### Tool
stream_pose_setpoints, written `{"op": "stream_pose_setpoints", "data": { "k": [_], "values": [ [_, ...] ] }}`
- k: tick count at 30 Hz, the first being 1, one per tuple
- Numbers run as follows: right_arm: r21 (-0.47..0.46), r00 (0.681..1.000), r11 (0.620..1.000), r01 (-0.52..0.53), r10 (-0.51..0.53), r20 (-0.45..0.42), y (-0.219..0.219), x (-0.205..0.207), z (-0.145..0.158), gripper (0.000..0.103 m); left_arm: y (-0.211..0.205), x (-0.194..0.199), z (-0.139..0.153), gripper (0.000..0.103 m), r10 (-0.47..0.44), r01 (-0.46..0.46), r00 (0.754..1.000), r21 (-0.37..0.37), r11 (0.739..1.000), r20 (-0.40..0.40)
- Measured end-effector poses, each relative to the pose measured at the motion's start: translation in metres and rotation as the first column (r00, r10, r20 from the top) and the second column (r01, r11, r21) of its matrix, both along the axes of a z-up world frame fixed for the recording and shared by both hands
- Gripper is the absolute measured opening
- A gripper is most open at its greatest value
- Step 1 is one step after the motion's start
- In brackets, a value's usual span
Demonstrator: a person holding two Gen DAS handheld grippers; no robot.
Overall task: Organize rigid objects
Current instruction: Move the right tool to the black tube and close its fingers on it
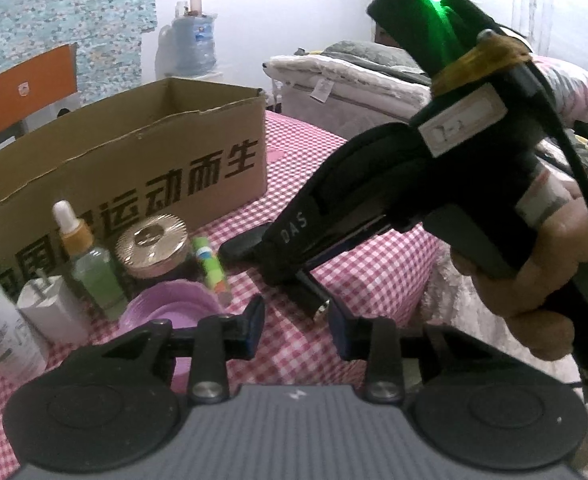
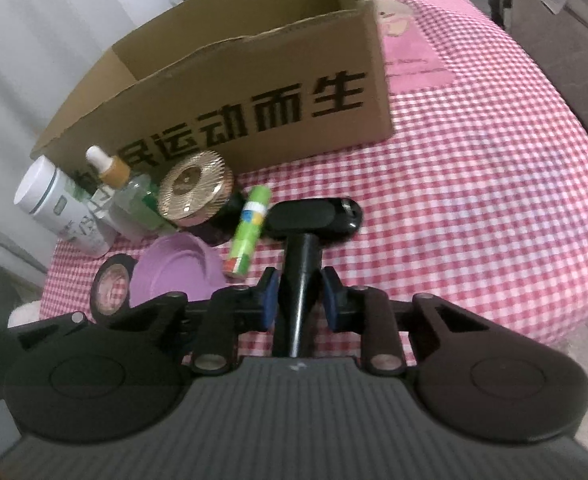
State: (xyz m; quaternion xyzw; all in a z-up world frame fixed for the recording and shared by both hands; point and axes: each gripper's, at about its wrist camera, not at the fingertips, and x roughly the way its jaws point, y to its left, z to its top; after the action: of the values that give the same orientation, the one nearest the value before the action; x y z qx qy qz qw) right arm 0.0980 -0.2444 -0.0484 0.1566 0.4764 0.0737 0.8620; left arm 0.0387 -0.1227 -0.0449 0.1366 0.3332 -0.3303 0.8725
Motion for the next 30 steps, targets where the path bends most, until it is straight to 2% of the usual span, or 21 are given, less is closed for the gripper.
{"op": "stream_pose_setpoints", "data": {
  "k": [3, 5, 8, 14, 18, 25, 30],
  "values": [
    [0.016, 1.000, 1.000, 0.018, -0.018, -0.001, -0.011, -0.001, -0.002, 0.021, -0.009, 0.008, 0.000, 0.038, -0.011, 0.010, 0.999, -0.007, 1.000, -0.030],
    [0.051, 1.000, 0.998, 0.025, -0.024, -0.011, -0.020, 0.000, -0.005, 0.021, -0.015, 0.015, -0.001, 0.045, -0.017, 0.016, 0.998, -0.012, 1.000, -0.063],
    [0.115, 0.999, 0.993, 0.028, -0.025, -0.029, -0.031, 0.003, -0.008, 0.021, -0.023, 0.025, -0.003, 0.048, -0.017, 0.015, 0.993, -0.017, 1.000, -0.119],
    [0.249, 0.997, 0.968, 0.040, -0.022, -0.078, -0.055, 0.010, -0.015, 0.021, -0.038, 0.040, -0.009, 0.049, 0.016, -0.018, 0.984, -0.007, 1.000, -0.180],
    [0.286, 0.996, 0.958, 0.029, -0.006, -0.084, -0.060, 0.012, -0.018, 0.021, -0.047, 0.048, -0.015, 0.049, 0.049, -0.044, 0.980, 0.028, 0.999, -0.195],
    [0.333, 0.997, 0.943, 0.016, 0.012, -0.082, -0.071, 0.013, -0.020, 0.021, -0.058, 0.053, -0.015, 0.043, 0.075, -0.063, 0.987, 0.093, 0.994, -0.141],
    [0.339, 0.998, 0.941, -0.003, 0.026, -0.063, -0.074, 0.013, -0.021, 0.022, -0.057, 0.055, -0.013, 0.037, 0.093, -0.081, 0.986, 0.090, 0.993, -0.141]
  ]
}}
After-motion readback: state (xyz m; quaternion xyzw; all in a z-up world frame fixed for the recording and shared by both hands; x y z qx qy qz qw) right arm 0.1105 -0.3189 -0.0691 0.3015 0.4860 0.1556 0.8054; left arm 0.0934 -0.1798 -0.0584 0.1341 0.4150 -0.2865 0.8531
